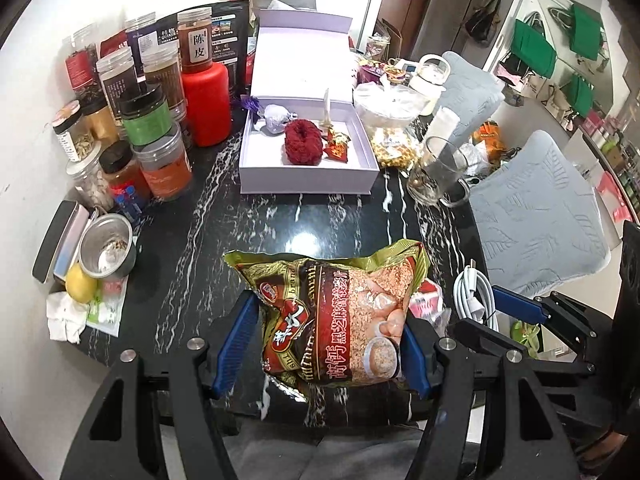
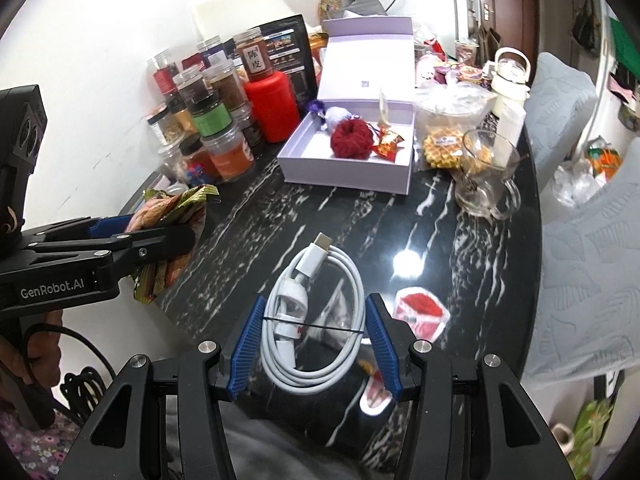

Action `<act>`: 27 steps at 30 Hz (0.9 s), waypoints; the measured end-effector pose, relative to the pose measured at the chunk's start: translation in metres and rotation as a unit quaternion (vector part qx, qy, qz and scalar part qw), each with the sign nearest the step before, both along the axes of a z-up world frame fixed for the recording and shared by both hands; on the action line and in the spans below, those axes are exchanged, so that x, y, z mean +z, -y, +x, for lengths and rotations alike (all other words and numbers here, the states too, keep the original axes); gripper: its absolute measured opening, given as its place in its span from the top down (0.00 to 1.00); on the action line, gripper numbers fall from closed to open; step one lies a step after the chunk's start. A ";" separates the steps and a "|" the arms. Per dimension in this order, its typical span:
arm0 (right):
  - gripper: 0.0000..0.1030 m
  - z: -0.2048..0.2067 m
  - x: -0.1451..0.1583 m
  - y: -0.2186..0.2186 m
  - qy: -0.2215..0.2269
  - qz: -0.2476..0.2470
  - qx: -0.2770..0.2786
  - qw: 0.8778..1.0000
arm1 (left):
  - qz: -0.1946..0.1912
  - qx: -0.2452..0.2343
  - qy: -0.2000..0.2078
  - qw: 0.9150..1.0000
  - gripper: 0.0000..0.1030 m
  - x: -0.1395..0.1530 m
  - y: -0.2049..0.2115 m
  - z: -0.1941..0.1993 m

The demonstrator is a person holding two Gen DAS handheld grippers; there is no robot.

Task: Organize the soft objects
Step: 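Lift the cereal bag in the left tool and cable in the right tool, then carry the cereal bag and white cable over the gift box with both tools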

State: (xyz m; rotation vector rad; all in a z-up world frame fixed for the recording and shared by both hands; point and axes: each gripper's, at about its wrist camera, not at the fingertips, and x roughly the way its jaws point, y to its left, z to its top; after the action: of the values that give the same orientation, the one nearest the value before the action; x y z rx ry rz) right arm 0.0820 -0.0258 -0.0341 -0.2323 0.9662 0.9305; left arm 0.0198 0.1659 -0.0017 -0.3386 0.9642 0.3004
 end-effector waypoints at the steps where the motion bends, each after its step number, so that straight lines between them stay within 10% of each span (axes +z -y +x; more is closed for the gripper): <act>1: 0.50 0.003 0.000 -0.002 0.000 0.000 0.000 1.000 | 0.000 0.001 0.000 1.000 0.37 0.000 -0.003 0.003; 27: 0.50 0.095 0.029 -0.094 0.009 -0.009 -0.028 1.000 | -0.010 -0.041 0.003 0.999 0.37 0.025 -0.096 0.106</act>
State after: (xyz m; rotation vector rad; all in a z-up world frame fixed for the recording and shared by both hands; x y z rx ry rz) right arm 0.1771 0.0681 -0.0047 -0.2265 0.9609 0.8670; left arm 0.1253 0.2616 0.0236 -0.3184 0.9724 0.2151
